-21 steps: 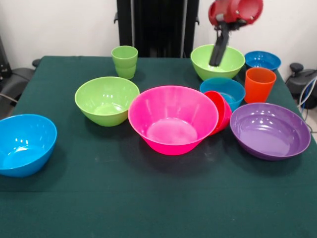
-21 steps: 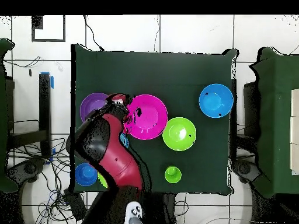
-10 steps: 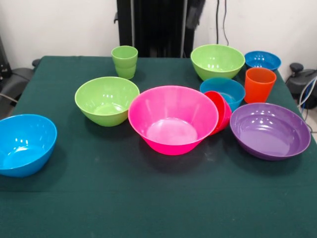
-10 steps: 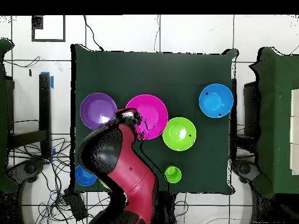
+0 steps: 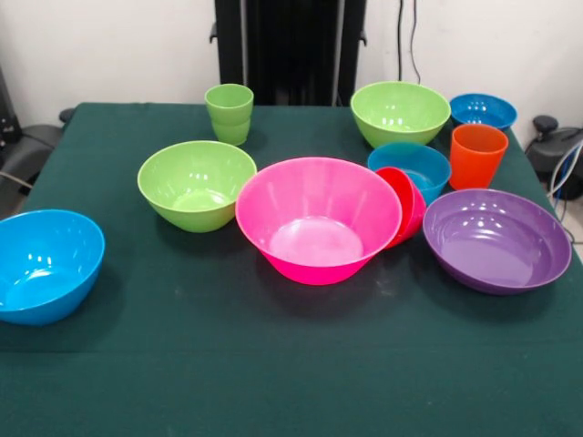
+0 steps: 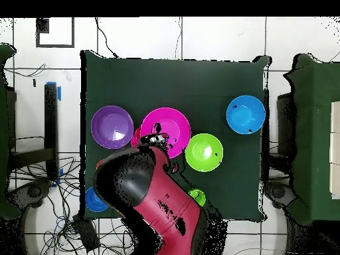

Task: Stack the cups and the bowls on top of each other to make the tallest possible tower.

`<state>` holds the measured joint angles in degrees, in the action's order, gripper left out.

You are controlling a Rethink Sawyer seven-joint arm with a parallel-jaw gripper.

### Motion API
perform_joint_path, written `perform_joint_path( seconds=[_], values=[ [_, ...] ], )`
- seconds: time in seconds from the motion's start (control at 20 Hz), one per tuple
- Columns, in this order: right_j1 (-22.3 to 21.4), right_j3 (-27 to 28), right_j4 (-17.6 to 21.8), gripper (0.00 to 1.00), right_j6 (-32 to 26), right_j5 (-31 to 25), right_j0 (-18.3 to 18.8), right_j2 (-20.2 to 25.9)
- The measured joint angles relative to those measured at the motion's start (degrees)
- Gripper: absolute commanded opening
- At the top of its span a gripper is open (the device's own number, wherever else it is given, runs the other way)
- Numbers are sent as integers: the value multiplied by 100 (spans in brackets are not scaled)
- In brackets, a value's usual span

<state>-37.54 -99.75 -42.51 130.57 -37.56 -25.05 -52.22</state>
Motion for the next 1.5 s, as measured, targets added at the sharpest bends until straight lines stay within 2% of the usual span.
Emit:
perform_joint_path(
  seconds=[0.25,0.55,1.05,1.35,1.5],
  values=[
    [3,364,78,0,11,-171,-5,-250],
    [-27,527,97,0,11,-174,16,-250],
    [-350,706,379,0,11,-259,281,-251],
    [-546,917,560,0,11,-752,412,-253],
    [-608,1064,582,0,11,-1239,394,-253]
  ],
)
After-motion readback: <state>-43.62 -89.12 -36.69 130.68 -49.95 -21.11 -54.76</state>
